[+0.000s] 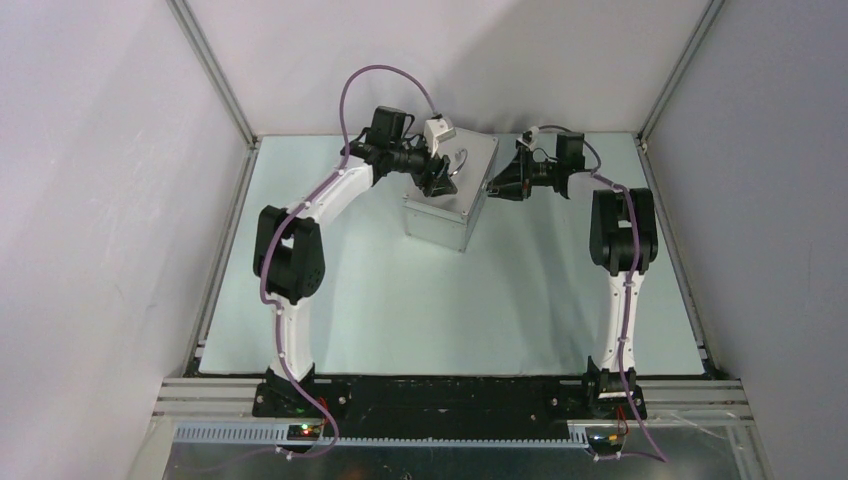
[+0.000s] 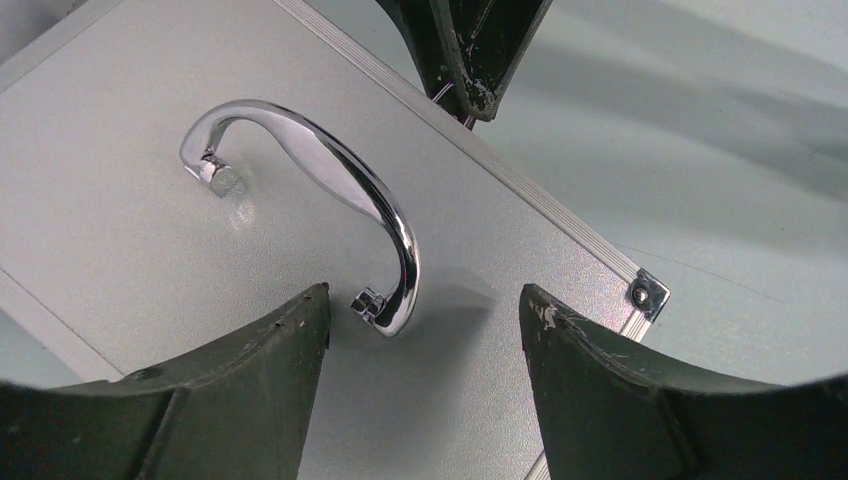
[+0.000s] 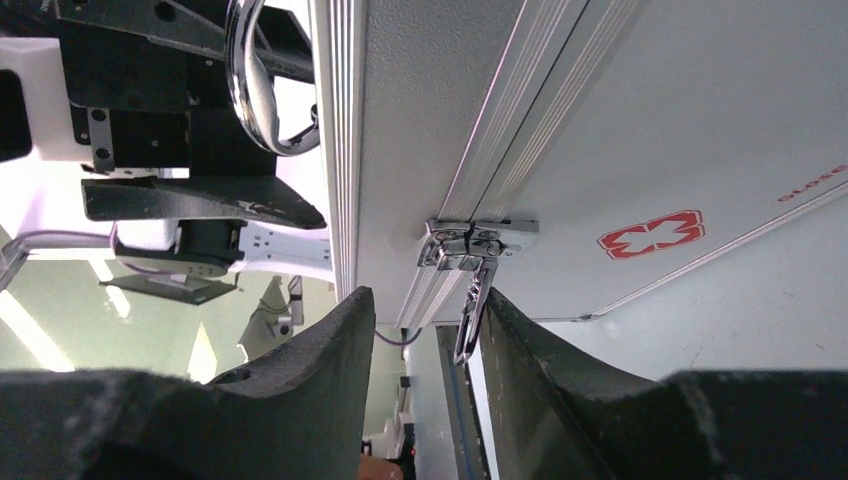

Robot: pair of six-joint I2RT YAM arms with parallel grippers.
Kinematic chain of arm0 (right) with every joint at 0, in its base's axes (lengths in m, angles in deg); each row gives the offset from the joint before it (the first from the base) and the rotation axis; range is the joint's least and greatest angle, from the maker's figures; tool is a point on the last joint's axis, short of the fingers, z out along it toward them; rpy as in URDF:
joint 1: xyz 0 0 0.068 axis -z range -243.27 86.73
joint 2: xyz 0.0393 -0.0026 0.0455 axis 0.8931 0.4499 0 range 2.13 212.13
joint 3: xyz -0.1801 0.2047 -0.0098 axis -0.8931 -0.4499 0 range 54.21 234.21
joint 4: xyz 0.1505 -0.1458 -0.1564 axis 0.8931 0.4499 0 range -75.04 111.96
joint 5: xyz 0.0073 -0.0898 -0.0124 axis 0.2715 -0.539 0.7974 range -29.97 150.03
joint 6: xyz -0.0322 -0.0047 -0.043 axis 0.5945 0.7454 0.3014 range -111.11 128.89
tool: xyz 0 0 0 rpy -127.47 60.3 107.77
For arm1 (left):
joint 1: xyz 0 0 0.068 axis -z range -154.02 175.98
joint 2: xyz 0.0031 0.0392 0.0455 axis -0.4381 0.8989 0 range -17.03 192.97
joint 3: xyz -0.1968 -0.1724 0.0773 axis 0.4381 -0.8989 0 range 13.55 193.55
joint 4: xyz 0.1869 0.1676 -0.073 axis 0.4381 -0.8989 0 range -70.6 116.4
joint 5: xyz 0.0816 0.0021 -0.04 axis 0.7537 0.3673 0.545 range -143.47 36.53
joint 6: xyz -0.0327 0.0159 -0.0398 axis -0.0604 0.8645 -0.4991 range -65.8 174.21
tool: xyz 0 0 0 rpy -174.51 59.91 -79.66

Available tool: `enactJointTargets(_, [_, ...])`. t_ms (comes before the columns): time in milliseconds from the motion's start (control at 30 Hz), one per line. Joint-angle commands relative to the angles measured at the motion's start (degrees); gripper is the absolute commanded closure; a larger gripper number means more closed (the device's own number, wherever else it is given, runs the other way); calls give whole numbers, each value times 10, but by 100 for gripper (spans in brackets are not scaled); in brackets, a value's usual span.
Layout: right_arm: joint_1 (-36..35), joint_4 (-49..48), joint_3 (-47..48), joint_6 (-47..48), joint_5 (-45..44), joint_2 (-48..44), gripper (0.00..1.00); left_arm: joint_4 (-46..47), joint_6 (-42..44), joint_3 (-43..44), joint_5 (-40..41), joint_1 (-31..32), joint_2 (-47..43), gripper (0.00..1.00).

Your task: Organize the medicine kit

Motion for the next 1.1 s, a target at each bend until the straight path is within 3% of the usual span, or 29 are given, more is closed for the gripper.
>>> enactJointTargets(0, [3, 113, 47, 81, -29, -69, 54, -72, -19, -35, 26, -2, 27, 25])
enactJointTargets(367, [8, 200, 62, 136, -48, -88, 55, -65, -23, -39, 24, -3, 27, 26])
enactJointTargets(1067, [3, 204, 75, 129, -42, -86, 56, -59, -26, -45, 25, -3, 27, 26])
